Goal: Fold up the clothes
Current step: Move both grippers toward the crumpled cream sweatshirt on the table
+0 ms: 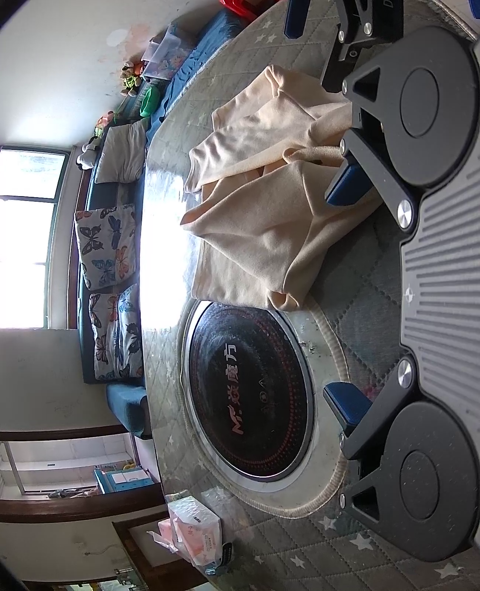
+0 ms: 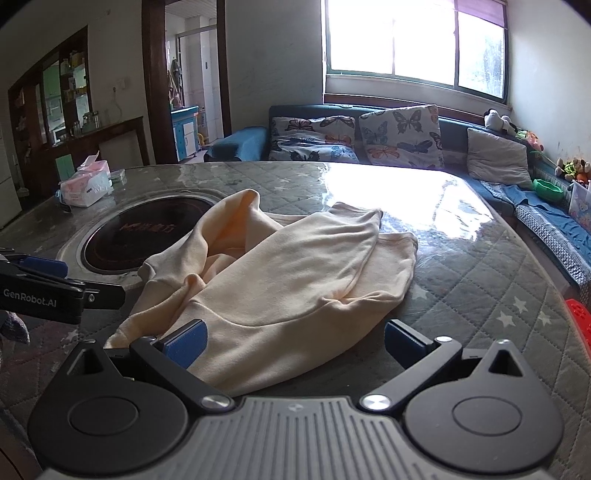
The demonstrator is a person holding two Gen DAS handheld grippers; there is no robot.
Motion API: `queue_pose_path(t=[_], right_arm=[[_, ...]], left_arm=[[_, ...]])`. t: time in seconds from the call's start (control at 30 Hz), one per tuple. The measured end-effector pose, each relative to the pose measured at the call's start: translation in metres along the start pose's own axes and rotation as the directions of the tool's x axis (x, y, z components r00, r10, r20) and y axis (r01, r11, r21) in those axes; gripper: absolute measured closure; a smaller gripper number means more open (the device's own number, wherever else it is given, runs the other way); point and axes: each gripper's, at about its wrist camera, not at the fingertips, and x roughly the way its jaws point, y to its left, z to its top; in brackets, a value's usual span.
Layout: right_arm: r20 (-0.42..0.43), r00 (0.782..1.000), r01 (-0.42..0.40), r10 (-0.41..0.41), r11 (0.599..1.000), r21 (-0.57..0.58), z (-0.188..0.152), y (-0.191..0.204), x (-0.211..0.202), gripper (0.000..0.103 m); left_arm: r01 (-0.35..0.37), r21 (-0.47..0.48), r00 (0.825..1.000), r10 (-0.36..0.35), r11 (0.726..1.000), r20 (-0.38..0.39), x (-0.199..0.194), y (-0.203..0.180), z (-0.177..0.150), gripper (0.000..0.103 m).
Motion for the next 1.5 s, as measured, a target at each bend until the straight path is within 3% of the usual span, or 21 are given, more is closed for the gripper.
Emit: queue_pose_path(t=[0.97,1.5], right_arm=[[-0.036,0.999,0.02,-0.019,0.999,0.049,-0.003,0.01,-0.001,0.0],[-0.027,1.0,-0.001,0.001,1.0,0.021,0.009,0.008,0.006,0.004]], left_arm=[[-0.017,0.032,1.0,0.017,0.999,0.011,-0.013,-0.019,-0.004,0.0],[-0.015,0.047,0.999,0.012,0.999,0.051,-0.005,-0.015,0.015,0.0]])
